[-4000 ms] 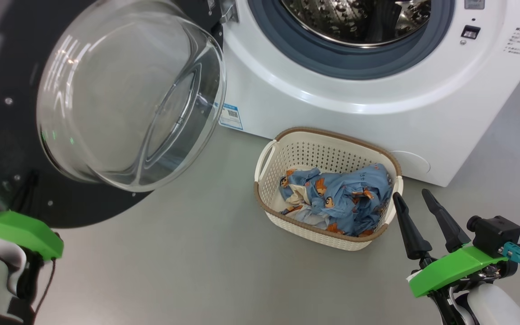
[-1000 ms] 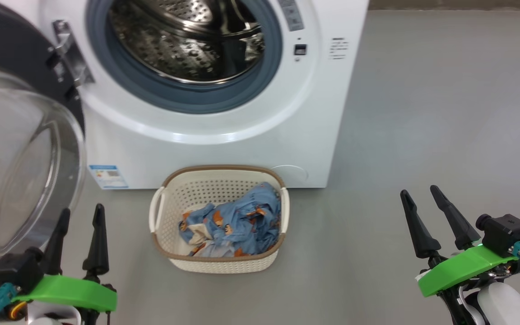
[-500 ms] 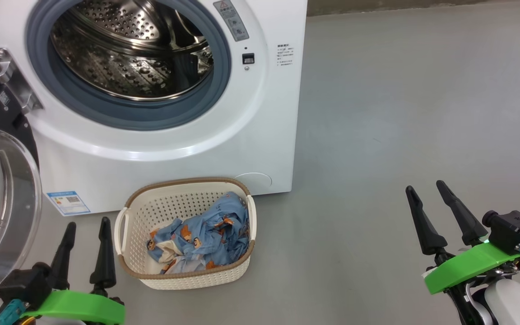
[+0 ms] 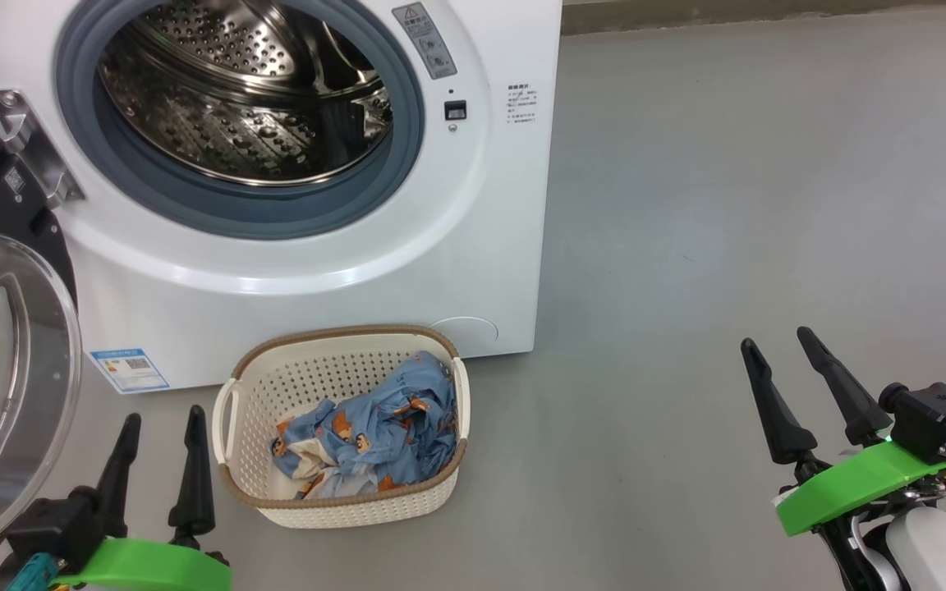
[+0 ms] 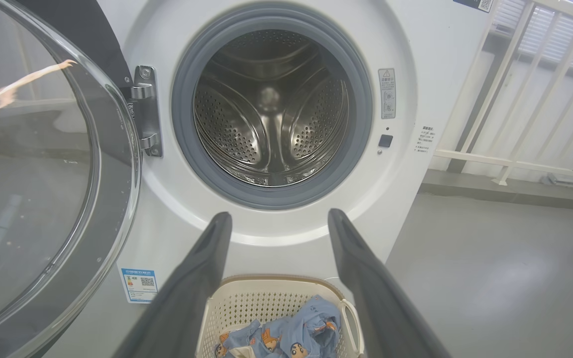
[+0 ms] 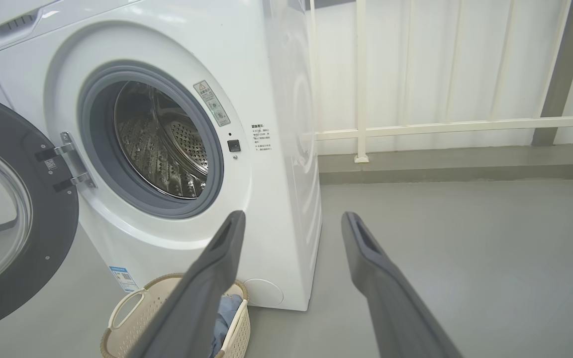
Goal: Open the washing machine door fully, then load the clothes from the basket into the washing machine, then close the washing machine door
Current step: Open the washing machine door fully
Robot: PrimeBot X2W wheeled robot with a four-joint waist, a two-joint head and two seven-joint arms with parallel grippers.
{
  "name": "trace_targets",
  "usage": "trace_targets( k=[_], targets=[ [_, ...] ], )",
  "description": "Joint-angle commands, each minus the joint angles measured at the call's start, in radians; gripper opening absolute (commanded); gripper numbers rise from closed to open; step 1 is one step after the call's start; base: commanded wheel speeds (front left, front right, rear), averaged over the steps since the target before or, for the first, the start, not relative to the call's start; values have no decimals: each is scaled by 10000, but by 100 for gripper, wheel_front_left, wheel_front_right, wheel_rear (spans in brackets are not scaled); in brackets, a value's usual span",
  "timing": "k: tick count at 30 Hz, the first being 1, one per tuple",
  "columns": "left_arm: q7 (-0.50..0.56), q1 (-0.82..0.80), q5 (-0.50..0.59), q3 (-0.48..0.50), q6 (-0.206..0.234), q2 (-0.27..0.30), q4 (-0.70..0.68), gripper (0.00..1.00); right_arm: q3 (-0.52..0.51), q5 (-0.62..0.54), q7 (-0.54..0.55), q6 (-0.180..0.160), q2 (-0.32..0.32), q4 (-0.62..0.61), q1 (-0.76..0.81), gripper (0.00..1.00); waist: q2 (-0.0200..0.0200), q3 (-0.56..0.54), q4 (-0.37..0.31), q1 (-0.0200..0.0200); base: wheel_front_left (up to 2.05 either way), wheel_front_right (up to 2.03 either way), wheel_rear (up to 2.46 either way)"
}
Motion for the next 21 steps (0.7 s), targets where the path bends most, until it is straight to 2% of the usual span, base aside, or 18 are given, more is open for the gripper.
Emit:
trace_targets(
  k=[1, 21],
  targets=[
    [-91, -82, 113, 359, 27, 186, -297, 100, 57, -49, -92, 58, -182, -198, -20, 100, 0, 9, 13, 0, 0, 0, 0],
    [-91, -201, 288, 385, 9, 235, -315, 100, -57, -162, -92, 58, 73, -208, -29, 100, 0, 240, 102, 0, 0, 0, 0]
  ],
)
